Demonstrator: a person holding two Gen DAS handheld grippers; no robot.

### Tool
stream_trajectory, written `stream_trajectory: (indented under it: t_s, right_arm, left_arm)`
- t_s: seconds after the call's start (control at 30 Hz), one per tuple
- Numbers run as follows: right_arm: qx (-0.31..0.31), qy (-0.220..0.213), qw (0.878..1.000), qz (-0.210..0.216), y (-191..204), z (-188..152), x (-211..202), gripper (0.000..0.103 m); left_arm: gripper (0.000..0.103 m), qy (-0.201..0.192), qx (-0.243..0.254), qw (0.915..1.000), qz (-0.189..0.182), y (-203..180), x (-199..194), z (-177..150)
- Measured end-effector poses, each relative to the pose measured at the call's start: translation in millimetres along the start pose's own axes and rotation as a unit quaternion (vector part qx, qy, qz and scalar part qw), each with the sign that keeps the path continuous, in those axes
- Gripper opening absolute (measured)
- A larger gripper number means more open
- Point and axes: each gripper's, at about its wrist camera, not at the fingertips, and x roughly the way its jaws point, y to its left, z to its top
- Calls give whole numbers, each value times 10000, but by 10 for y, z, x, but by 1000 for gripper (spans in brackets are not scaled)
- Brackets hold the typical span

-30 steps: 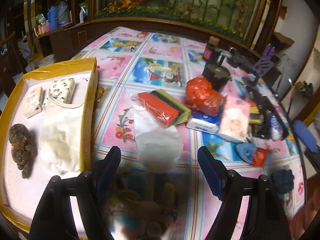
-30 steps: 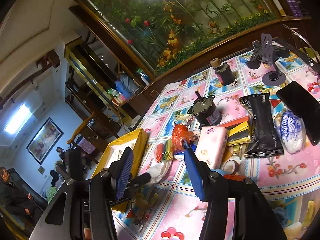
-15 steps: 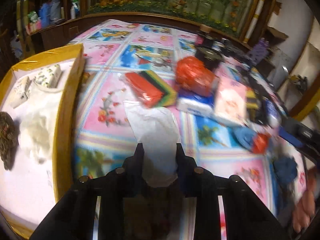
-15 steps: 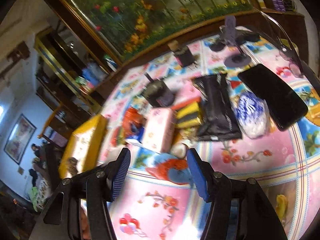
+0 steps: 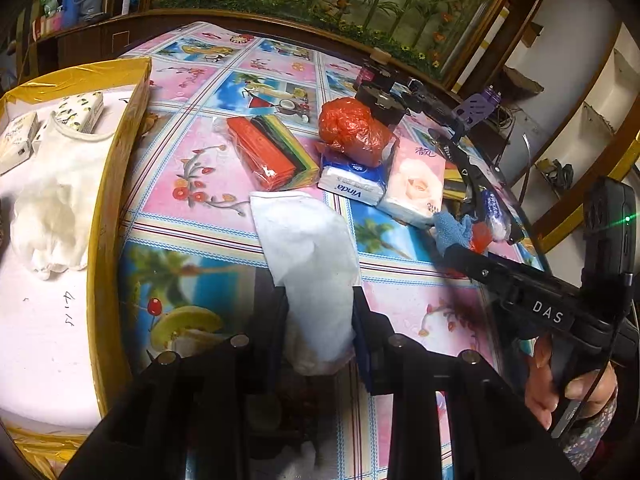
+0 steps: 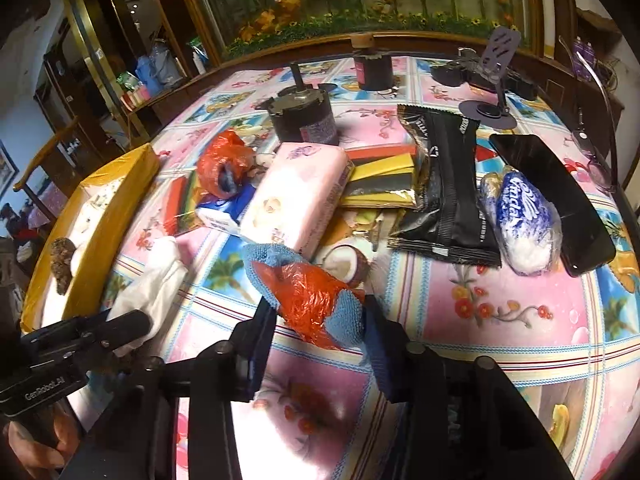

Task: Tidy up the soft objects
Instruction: 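Lift the white bag with the left tool while the right tool lifts the blue cloth with orange bag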

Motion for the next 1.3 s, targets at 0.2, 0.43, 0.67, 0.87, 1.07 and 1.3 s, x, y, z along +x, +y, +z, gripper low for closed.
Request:
stream_trajectory:
  t_s: [0.2,0.43,0.67,0.87,1.07,1.3]
  right_arm:
    - [-62,-334,9990,283,72,37,-130,43]
    - [-27,-628,9964,566,102,53,-248,43]
    - [-20,-728,9953,645,104,55,-290,43]
    - [4,-708,9953,667,92,54,-281,43]
    - [67,-687,9953,685,67,60,-271,43]
    - [116,-627,9954,709,48,66,-243,43]
  left_arm:
    - [29,-63,10,9999,-104,7,-19,16]
    - [29,-198,77,9997,-137,-6,-65,18]
    - [29,-284,159,9993,-172,-34,-101,10]
    - [29,-291,235,9991,-220,-58,-103,8]
    - [29,-325,294,9987,-254,-79,-113,4]
    - [29,-357,371,9982,-294,-104,-124,0]
